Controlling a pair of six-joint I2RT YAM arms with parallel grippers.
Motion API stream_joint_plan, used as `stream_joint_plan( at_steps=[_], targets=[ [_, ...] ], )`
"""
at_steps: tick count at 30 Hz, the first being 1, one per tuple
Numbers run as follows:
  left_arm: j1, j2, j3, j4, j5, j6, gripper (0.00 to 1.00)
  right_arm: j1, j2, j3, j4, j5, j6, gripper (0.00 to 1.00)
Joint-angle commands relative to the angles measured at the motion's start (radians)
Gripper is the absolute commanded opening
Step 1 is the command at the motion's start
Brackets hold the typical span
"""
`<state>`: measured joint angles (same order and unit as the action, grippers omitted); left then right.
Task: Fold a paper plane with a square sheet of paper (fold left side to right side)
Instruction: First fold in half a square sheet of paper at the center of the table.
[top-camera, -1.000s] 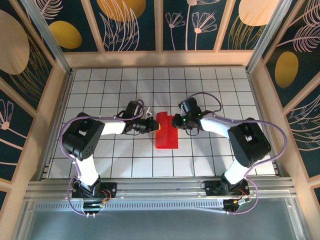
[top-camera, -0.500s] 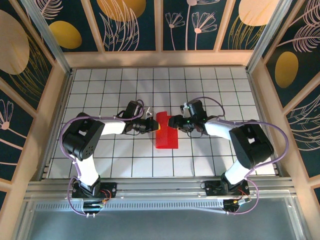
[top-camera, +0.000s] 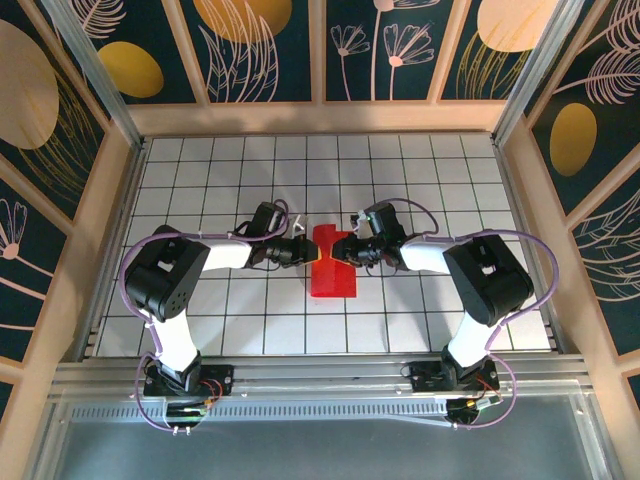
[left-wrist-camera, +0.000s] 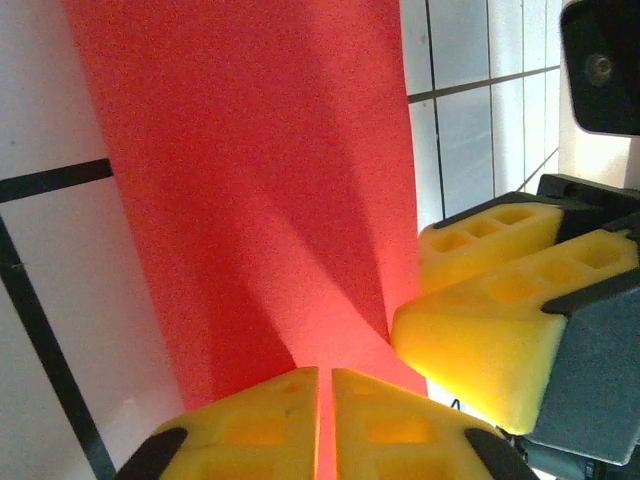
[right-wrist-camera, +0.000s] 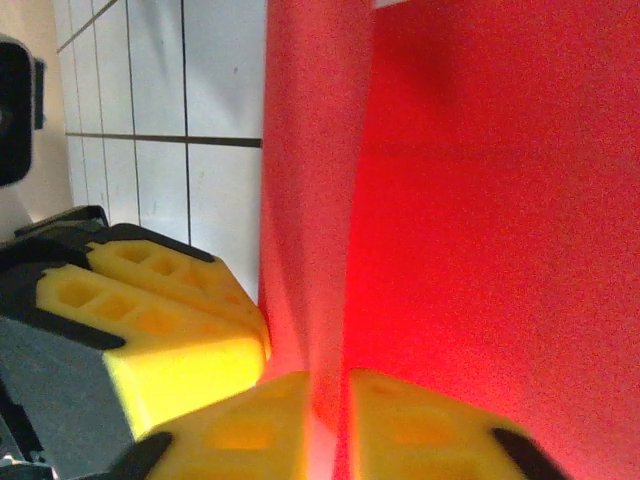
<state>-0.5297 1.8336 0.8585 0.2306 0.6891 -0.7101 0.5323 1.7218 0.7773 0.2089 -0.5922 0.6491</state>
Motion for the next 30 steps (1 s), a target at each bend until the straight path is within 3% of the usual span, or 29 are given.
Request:
stream_joint_plan(
  at_steps=[1,6,9,12,21,30],
  targets=[
    [-0.005,-0.030,0.013,-0.027,-0.031,0.004,0.17,0.006,0.006,0.028,-0.038,0.043,-0.013,0.06],
    [-0.004,-0.108,0.010,-0.083,-0.139,0.010,0.35,0.006,-0.007,0.048,-0.147,0.145,-0.049,0.01],
    [-0.004,-0.114,0.011,-0.134,-0.215,0.021,0.40,0.006,-0.014,0.053,-0.180,0.180,-0.058,0.01],
    [-0.004,-0.111,0.011,-0.147,-0.209,0.026,0.44,0.006,-0.007,0.061,-0.206,0.193,-0.066,0.01],
    [-0.046,-0.020,0.048,-0.122,-0.161,0.014,0.53,0.008,-0.010,0.067,-0.232,0.224,-0.074,0.02],
    [-0.069,0.039,0.089,-0.153,-0.194,0.019,0.53,0.007,-0.010,0.074,-0.247,0.236,-0.080,0.02]
  ],
)
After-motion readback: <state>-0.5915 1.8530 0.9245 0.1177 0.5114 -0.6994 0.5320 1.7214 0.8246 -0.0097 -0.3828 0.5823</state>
